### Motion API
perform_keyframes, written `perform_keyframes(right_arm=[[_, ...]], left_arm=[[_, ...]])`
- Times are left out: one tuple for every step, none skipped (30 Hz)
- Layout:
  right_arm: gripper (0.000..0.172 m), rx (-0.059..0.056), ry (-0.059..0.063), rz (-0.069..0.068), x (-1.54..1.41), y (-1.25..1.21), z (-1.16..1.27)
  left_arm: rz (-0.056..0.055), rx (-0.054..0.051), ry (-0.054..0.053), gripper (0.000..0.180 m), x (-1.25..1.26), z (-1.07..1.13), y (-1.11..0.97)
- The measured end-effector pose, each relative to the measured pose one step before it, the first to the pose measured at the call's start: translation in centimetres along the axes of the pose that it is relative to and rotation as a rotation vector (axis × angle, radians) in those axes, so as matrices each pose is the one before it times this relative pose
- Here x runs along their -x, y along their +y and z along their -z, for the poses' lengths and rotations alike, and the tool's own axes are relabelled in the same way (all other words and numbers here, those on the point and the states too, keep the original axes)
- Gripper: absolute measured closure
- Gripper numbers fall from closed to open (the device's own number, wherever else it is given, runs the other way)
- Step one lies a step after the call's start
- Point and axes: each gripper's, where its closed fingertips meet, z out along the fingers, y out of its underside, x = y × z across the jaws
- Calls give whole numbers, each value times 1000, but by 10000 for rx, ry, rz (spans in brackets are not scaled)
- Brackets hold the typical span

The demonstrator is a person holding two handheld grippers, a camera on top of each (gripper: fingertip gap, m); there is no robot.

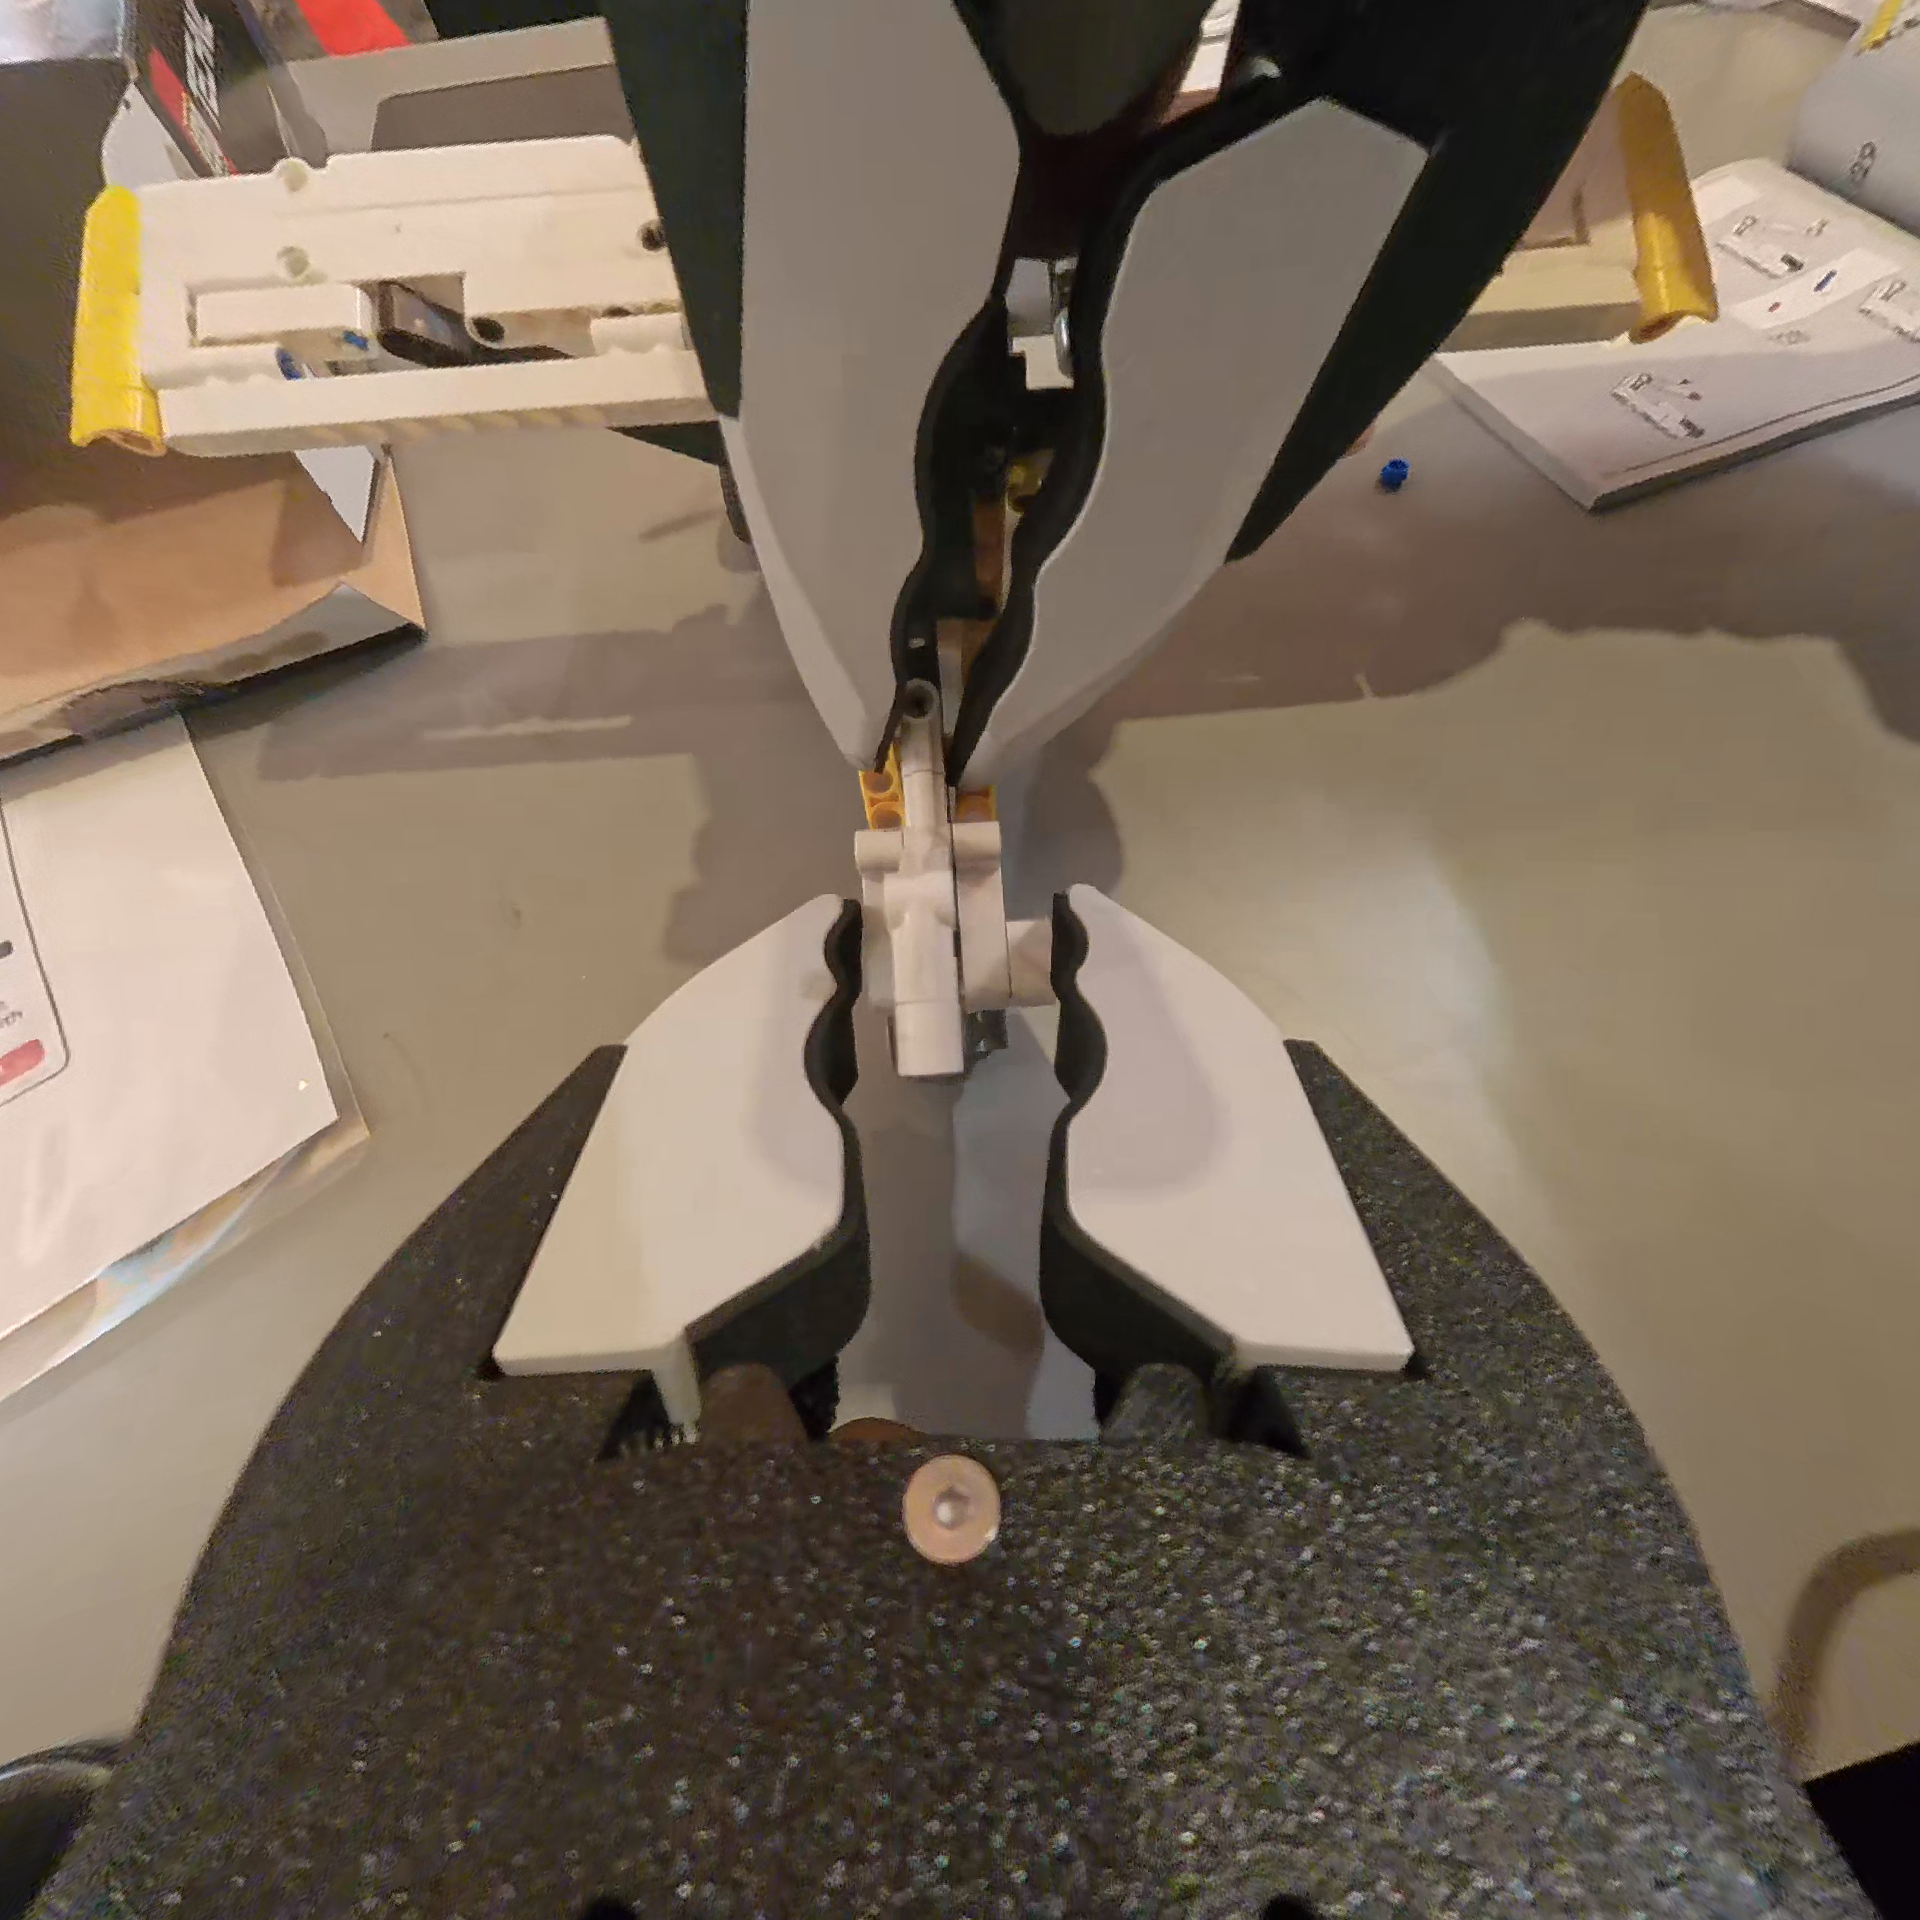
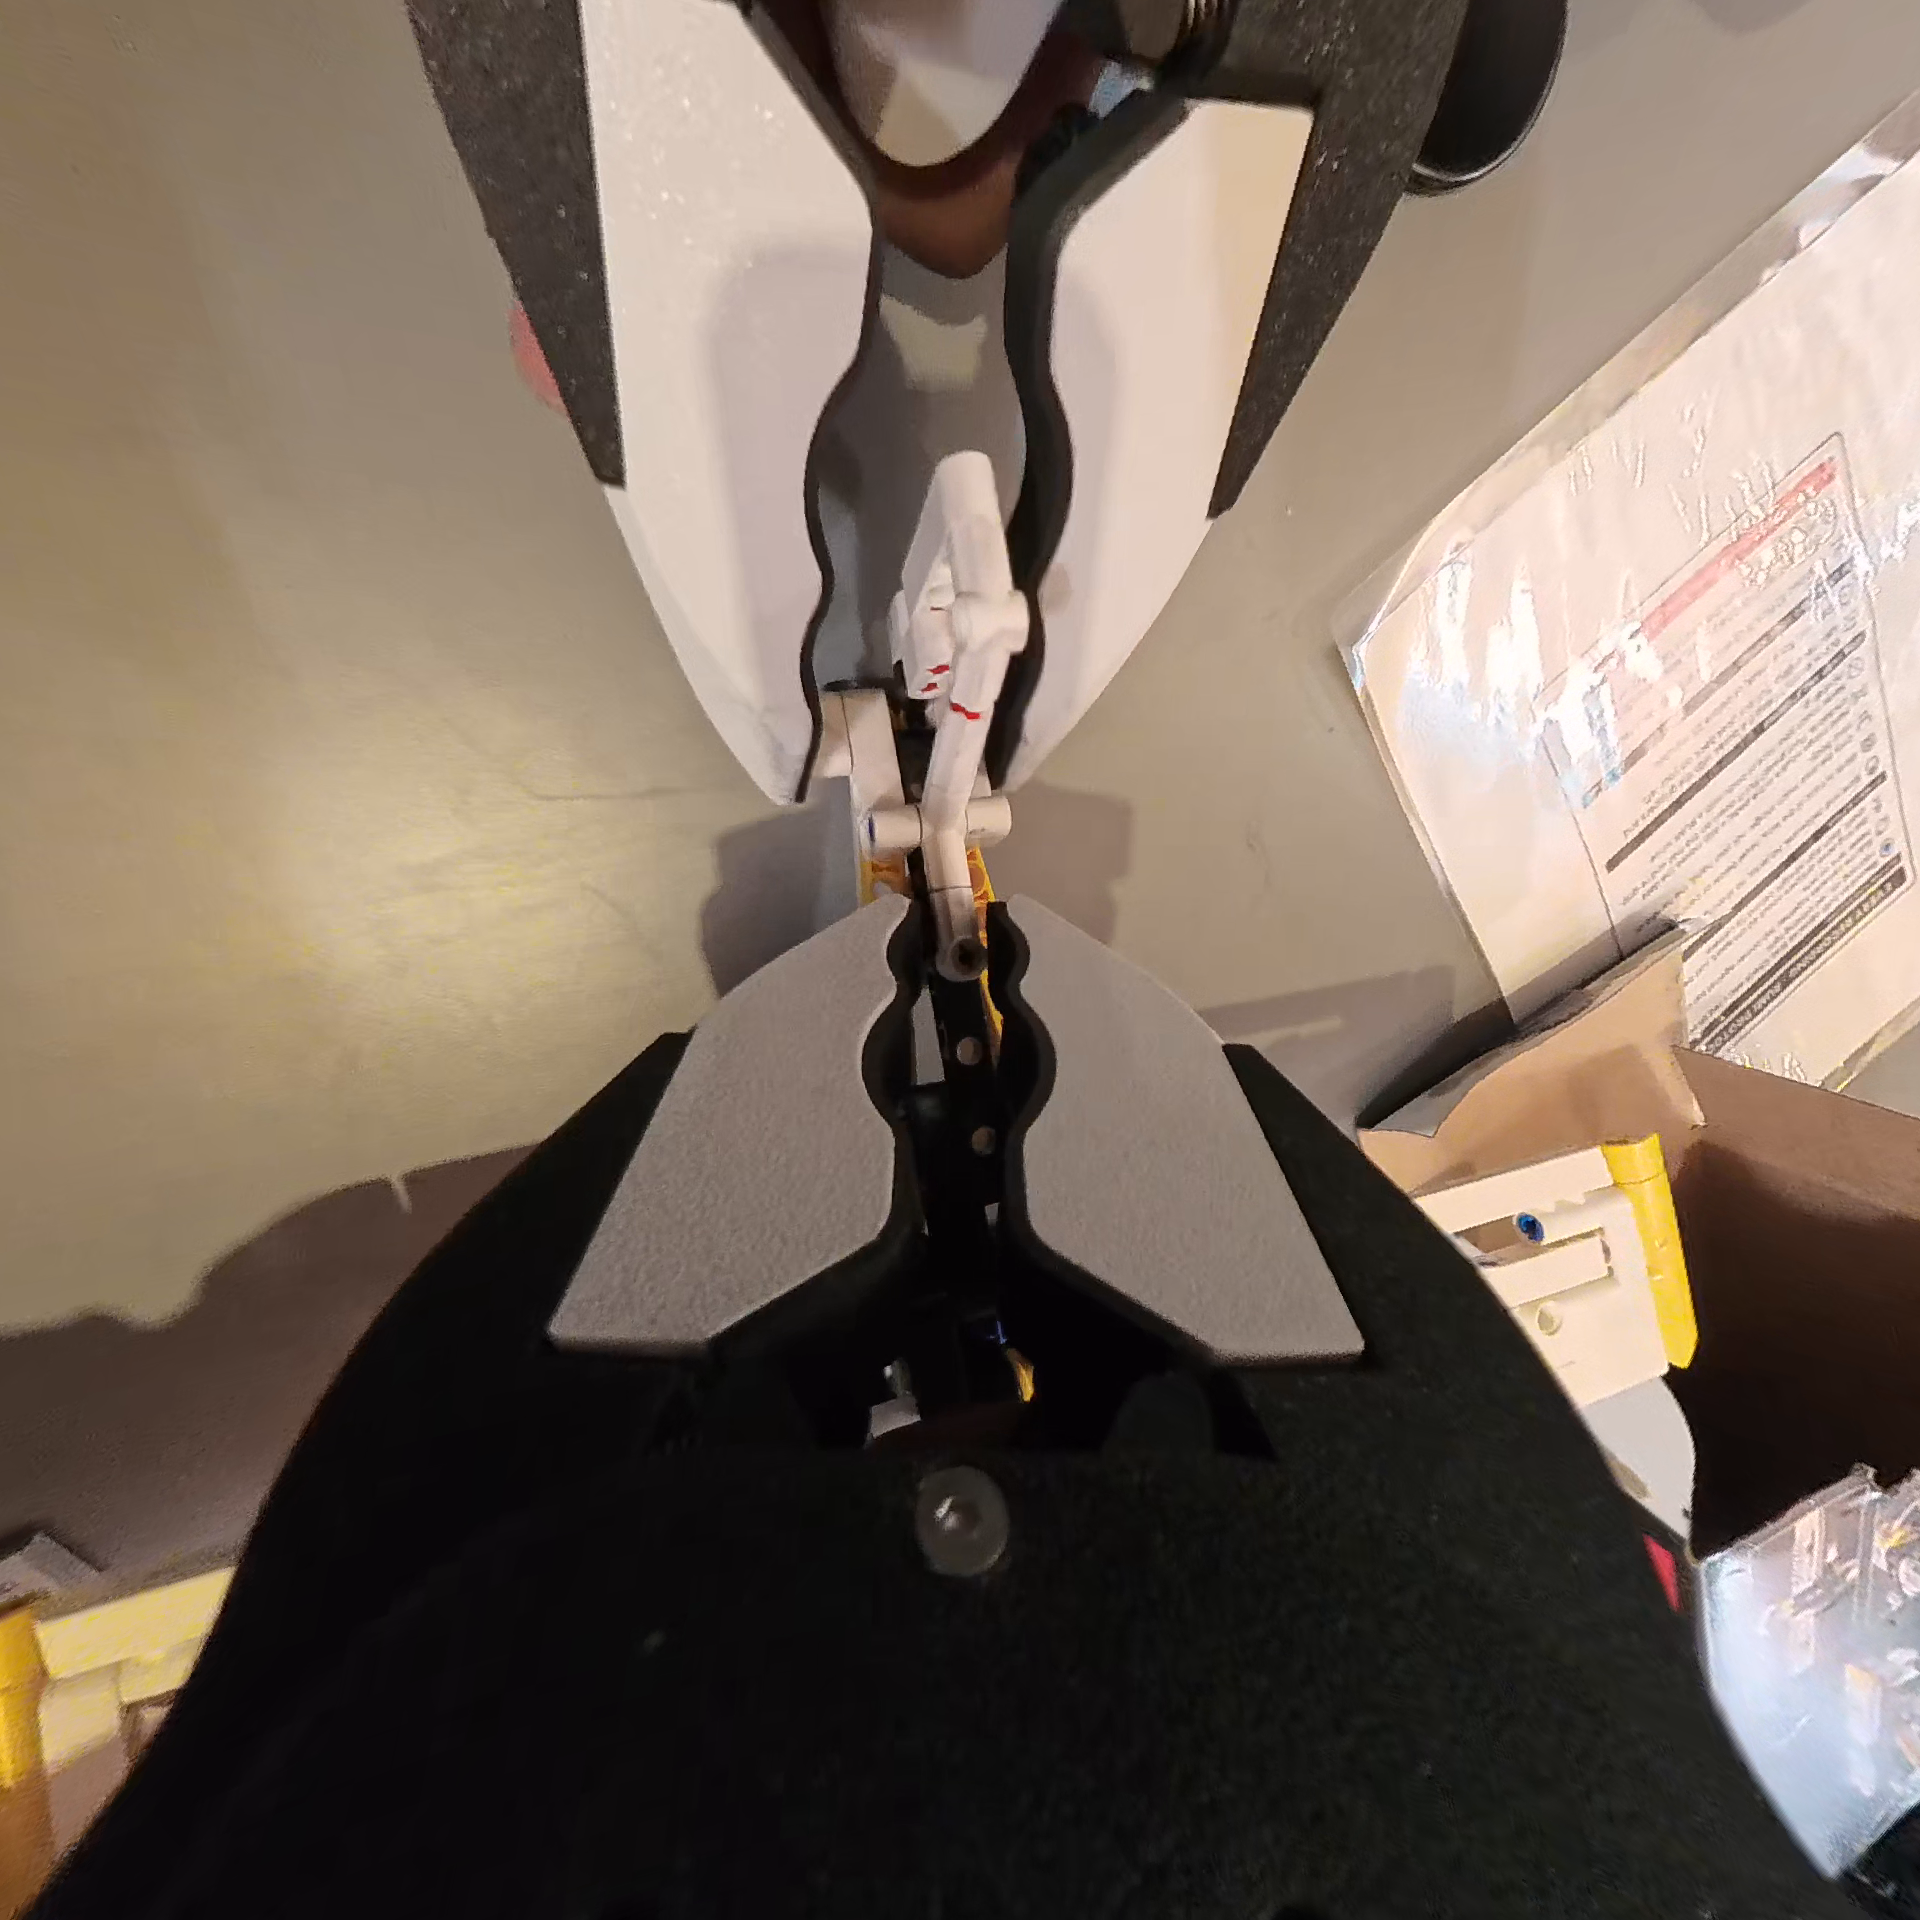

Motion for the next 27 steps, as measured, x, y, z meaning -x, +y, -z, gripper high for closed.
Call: perform_keyframes(right_arm=[[161,-34,-21,-58,-2,-47,7],[161,-31,-9,-42,22,-54,11],[161,-17,14,-13,1,-10,6],[162,-40,22,-3,-10,-17,10],[162,-99,-14,-30,27,-104,11],[163,-123,-41,-56,29,-135,34],[164,-46,-28,-42,-13,-42,26],[164,9,-19,-7,-14,28,-12],[164,8,-13,0,-17,18,-2],[164,13,-9,3,-11,14,-20],[164,26,-2,12,-6,39,-13],[164,24,1,12,7,44,-6],[164,8,1,8,-12,31,0],[164,12,-7,16,4,9,-3],[164,17,-21,28,23,-8,-26],[164,6,-34,30,33,-29,-16],[164,-2,-47,25,12,-18,6],[164,6,-80,-11,9,11,29],[164,2,-108,-63,9,3,39],[164,-11,-93,-41,-14,-7,26],[164,-20,-49,26,-17,-16,16],[164,-27,-7,50,-42,-33,-12],[164,-45,2,20,-52,-60,2],[164,-56,4,22,-43,-80,-5],[164,-51,14,39,-42,-64,9],[164,-44,12,22,-47,-64,17],[164,-47,-6,13,-33,-67,22]], left_arm=[[190,-99,17,145,-30,-50,-184],[265,-117,61,145,-58,-21,-256],[274,-45,78,145,-51,-3,-142],[184,3,-7,146,92,-47,-56],[105,-8,-95,147,214,-89,-32],[74,20,-134,148,257,-110,5],[32,71,-29,149,105,-142,25],[-11,91,35,150,-37,-140,25],[-38,36,1,150,-30,-108,-61],[-73,26,8,152,-67,-93,-48],[-91,34,-35,153,-15,-75,-31],[-140,16,-87,153,67,-43,-18],[-127,-16,-44,154,21,-18,-22],[-79,-46,-49,154,26,-1,-17],[-107,-82,-62,154,-4,6,0],[-133,-61,-54,154,-10,28,26],[-83,-6,-41,154,-4,46,5],[-156,-22,-27,154,7,33,-8],[-118,-28,2,154,-7,36,-11],[-38,-37,32,154,16,59,-21],[54,-10,97,154,5,41,25],[67,-7,82,154,34,55,23],[34,-24,42,154,53,72,13],[18,-24,32,154,34,95,22],[36,-32,38,154,32,97,17],[64,-50,35,154,35,97,-12],[44,-35,42,154,30,109,-6]])
